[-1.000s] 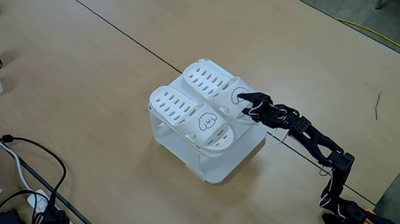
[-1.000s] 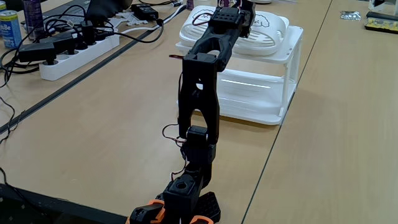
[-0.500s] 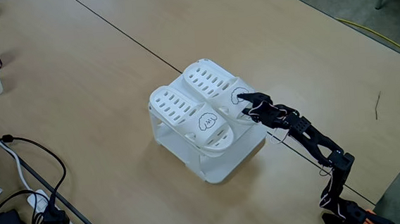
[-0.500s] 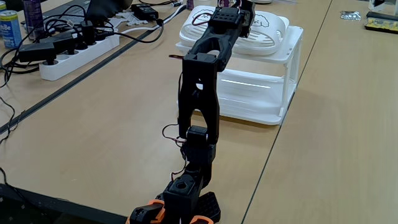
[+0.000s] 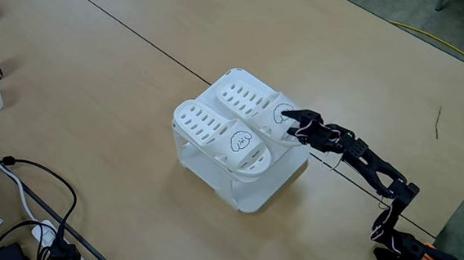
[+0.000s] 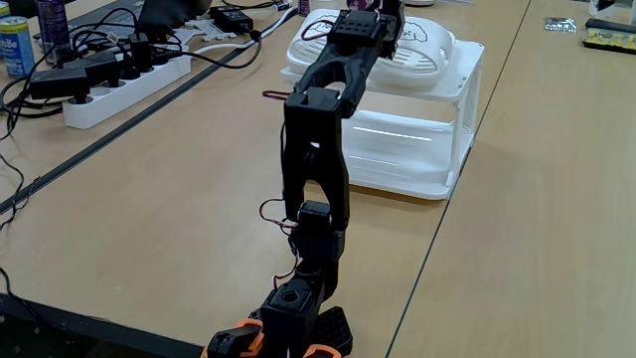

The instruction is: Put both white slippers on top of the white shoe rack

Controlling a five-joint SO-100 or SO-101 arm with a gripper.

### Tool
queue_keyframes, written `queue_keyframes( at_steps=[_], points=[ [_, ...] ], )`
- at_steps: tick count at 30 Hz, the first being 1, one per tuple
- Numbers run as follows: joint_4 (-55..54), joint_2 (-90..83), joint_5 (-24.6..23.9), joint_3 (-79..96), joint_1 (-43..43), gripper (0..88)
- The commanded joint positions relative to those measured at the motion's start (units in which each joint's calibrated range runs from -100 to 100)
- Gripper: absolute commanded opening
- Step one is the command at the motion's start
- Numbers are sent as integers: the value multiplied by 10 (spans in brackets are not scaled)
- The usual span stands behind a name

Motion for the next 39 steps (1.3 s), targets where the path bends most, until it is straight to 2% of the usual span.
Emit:
queue_keyframes(
  at_steps=[1,8,27,39],
  points=[
    [-7,-57,4,-8,2,176],
    [-10,-21,4,-21,2,173],
    [-10,125,4,-199,2,175],
    [-6,123,4,-183,0,176]
  ],
)
